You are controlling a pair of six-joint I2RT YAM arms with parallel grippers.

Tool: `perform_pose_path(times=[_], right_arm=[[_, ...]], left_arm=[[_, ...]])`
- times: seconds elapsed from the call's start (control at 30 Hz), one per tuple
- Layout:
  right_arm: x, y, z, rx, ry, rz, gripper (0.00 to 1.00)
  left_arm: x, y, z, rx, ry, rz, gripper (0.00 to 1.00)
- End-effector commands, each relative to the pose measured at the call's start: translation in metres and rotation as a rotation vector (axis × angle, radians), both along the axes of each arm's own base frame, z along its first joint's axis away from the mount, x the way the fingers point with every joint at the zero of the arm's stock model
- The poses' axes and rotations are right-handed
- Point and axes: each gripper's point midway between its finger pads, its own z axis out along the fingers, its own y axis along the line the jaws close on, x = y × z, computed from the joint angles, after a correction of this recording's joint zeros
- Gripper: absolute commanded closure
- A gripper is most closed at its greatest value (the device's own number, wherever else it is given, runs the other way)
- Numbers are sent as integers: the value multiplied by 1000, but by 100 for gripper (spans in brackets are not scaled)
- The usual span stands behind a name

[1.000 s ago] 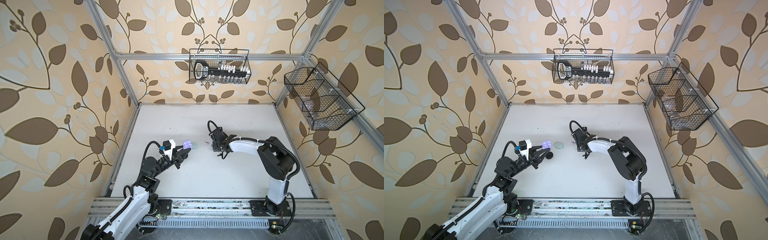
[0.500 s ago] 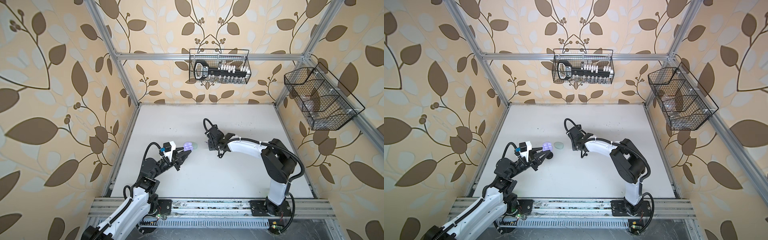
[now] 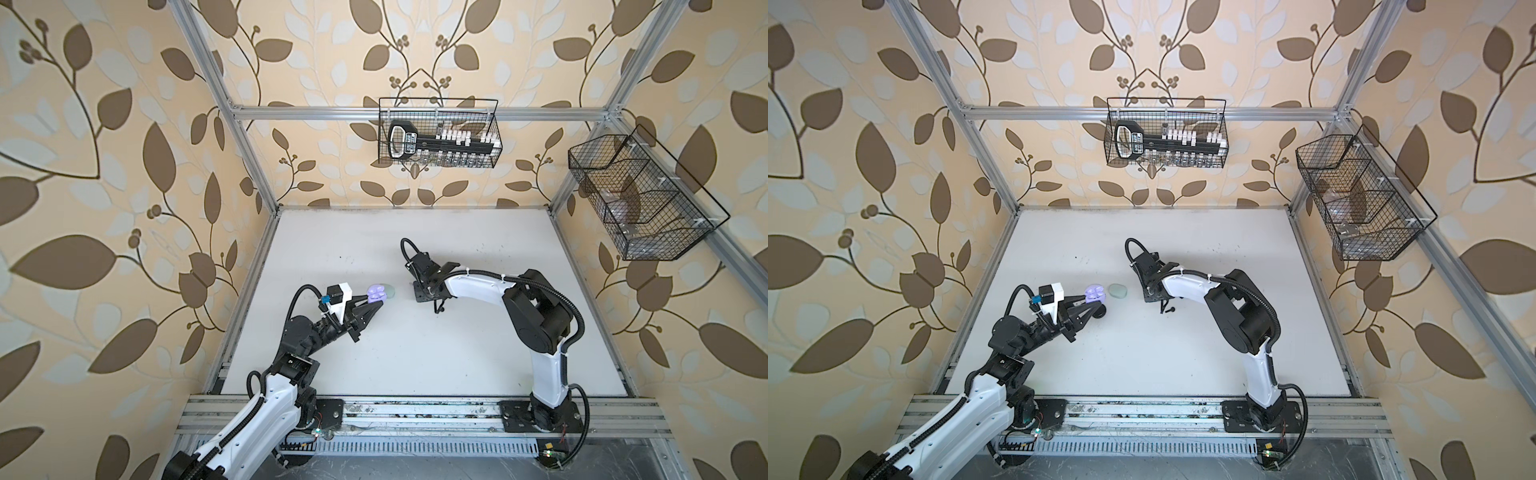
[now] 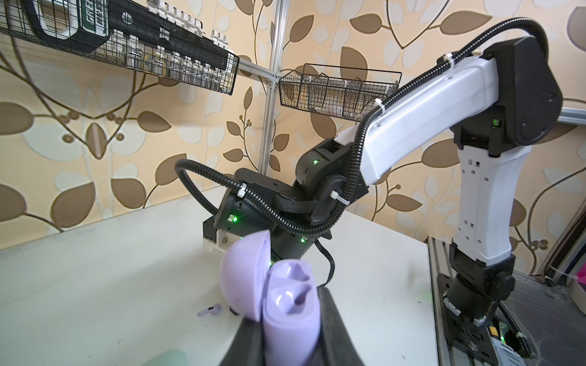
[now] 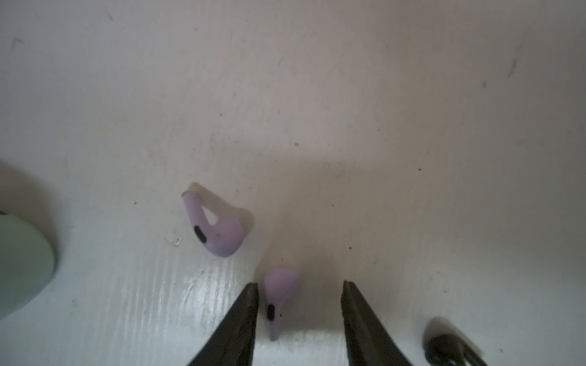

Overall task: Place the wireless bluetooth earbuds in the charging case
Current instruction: 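Lower the right gripper onto a lavender earbud and close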

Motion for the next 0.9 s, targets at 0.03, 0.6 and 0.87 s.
perform_pose_path(times=[0.03, 0.6, 0.87], right_arm=[[-1, 3, -9, 0, 51, 22, 57], [-3, 3, -22, -14, 85, 21, 68], [-5, 0, -27, -24, 96, 20, 72]], left_arm=[[-6, 0, 13, -5, -73, -16, 100], [-6, 0, 12, -3, -71, -15, 100], [-7, 0, 13, -2, -72, -15, 100]])
